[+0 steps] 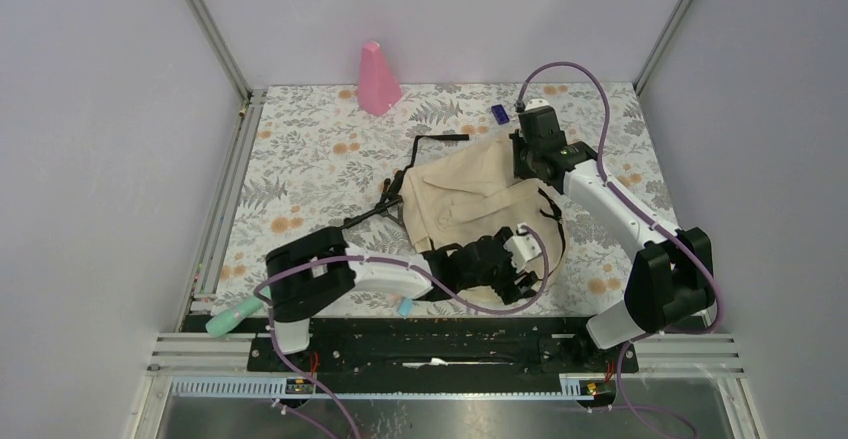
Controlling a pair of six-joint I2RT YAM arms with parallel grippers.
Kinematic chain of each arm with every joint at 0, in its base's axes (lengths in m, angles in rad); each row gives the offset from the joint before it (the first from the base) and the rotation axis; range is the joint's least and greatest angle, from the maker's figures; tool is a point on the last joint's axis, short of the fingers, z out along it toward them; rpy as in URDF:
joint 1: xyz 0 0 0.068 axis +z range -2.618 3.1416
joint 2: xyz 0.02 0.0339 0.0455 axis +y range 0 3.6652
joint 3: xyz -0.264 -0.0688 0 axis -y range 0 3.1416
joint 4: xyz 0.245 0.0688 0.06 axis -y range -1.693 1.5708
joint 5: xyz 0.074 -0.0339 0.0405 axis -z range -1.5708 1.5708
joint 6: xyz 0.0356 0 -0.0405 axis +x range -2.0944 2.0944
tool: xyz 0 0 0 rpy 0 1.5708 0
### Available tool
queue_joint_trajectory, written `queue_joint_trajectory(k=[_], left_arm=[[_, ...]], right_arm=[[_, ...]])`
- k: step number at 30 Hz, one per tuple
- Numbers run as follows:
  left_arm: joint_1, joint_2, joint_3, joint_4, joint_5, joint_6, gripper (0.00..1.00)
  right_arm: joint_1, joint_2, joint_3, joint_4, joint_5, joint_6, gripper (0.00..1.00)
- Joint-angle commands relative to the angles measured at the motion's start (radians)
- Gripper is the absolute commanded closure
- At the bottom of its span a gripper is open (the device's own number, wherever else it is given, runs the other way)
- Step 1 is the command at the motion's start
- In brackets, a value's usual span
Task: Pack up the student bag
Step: Unzip the student bag at the center of the board.
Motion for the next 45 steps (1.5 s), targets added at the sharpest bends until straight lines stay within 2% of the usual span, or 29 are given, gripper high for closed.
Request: queue_joint_trajectory(k=[1, 4, 9, 12, 17, 25, 26, 28, 32, 35, 39, 45], left_arm=[[0.038, -0.186, 0.051, -0.011, -0.004, -0.024, 0.15], [0.080, -0.277, 0.009, -0.048, -0.012, -0.038, 0.03], [0.211, -0.362, -0.084, -0.092, -0.006, -0.063, 0.01], [0.283, -0.346, -0.080, -0.137, 0.008, -0.065, 0.01], [0.374, -0.273, -0.100, -0.063, 0.099, -0.049, 0.01], [0.395, -0.124, -0.035, -0.006, 0.146, 0.045, 0.03], [0.398, -0.103, -0.024, -0.008, 0.166, 0.052, 0.09], [0.401, -0.076, -0.008, -0.009, 0.198, 0.054, 0.34], [0.403, -0.027, 0.014, -0.003, 0.248, 0.054, 0.76], [0.403, -0.012, 0.015, 0.006, 0.269, 0.042, 0.98], [0.401, -0.019, 0.007, 0.041, 0.313, 0.020, 1.00], [0.399, -0.019, 0.038, 0.037, 0.352, -0.009, 1.00]], right_arm=[[0.023, -0.023, 0.042, -0.016, 0.111, -0.052, 1.00], [0.014, -0.018, 0.045, -0.024, 0.118, -0.054, 1.00], [-0.002, -0.017, 0.051, -0.025, 0.064, -0.035, 1.00], [-0.004, -0.010, 0.059, -0.025, 0.037, -0.023, 1.00], [-0.007, 0.005, 0.078, -0.049, 0.015, -0.011, 1.00], [-0.007, 0.000, 0.080, -0.053, -0.021, -0.051, 1.00], [-0.008, 0.001, 0.081, -0.051, -0.032, -0.061, 1.00], [-0.005, -0.008, 0.064, -0.019, -0.078, -0.099, 1.00], [0.012, -0.048, -0.024, 0.089, -0.114, -0.154, 1.00], [0.018, -0.085, -0.076, 0.148, -0.154, -0.131, 1.00], [0.061, -0.141, -0.164, 0.270, -0.208, -0.082, 1.00], [0.197, -0.233, -0.248, 0.432, -0.097, -0.014, 1.00]])
